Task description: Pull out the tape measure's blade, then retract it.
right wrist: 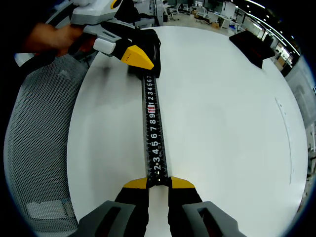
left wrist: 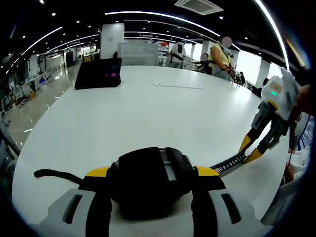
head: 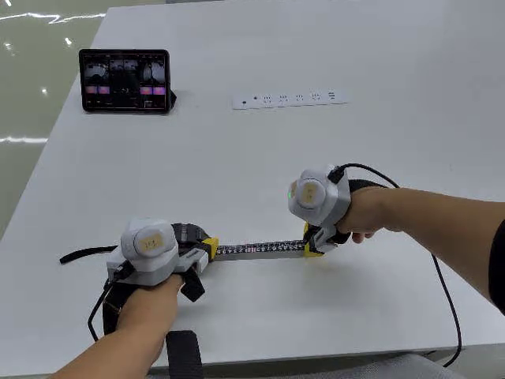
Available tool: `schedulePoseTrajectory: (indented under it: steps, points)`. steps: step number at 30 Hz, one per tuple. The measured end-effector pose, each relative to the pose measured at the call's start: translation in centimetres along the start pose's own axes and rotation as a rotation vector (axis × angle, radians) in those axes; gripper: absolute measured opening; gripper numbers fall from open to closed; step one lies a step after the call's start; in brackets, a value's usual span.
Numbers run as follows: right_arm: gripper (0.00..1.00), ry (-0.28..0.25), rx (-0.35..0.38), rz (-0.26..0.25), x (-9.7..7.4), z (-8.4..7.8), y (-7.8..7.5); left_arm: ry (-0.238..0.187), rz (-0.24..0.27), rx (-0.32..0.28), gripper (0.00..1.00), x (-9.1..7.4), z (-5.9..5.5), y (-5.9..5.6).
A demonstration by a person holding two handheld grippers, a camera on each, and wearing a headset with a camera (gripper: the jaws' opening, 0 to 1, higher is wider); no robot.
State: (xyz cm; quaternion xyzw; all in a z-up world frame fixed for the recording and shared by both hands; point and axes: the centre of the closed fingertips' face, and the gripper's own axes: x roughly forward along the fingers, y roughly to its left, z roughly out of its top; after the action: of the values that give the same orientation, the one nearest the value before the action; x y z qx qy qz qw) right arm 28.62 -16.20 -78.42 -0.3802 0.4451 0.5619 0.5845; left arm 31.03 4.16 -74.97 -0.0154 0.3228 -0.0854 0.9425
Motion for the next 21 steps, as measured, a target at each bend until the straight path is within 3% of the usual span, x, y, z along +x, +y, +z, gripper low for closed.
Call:
schedulePoseTrajectory:
  steps: [21]
  points:
    - [0.10, -0.023, 0.016, 0.005, 0.25, 0.77, 0.23, 0.007, -0.001, -0.002, 0.61, 0.03, -0.19, -0.02]
